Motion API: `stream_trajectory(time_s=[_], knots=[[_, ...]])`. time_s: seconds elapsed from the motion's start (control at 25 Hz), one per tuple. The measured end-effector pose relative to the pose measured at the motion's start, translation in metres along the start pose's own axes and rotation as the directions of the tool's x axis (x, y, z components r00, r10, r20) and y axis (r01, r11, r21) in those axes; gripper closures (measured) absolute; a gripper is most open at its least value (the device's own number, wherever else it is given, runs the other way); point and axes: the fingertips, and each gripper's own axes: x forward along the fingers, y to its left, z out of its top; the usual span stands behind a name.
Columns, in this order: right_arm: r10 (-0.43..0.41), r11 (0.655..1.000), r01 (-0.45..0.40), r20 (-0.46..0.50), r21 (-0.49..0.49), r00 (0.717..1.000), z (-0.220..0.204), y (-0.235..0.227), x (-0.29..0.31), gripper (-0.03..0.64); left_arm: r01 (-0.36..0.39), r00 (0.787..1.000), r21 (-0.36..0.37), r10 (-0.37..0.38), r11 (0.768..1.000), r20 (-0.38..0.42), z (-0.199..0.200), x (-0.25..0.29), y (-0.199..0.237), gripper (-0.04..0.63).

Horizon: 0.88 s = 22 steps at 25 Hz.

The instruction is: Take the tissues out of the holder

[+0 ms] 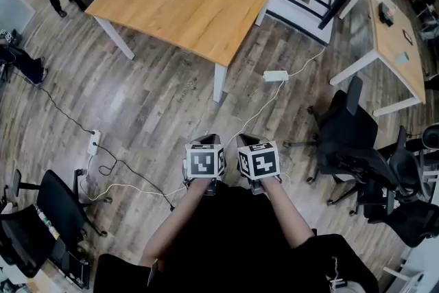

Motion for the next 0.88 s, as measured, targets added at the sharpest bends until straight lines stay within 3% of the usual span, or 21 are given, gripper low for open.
stream_trajectory(time_s=[0.36, 0.88], knots=[[-0.007, 1.0, 0.007, -0.042, 0.005, 0.999, 0.007, 0.013, 0.027, 0.604, -0.006, 1.0, -0.013, 0.005, 1.0, -0.022, 0.007, 0.0, 0.035, 0.597], [0.041, 0.999, -0.042, -0.032, -0.029, 0.999, 0.042, 0.02, 0.054, 0.604, -0.027, 0.999, -0.049, 0.026, 0.998, -0.02, 0.026, 0.015, 0.061, 0.597]])
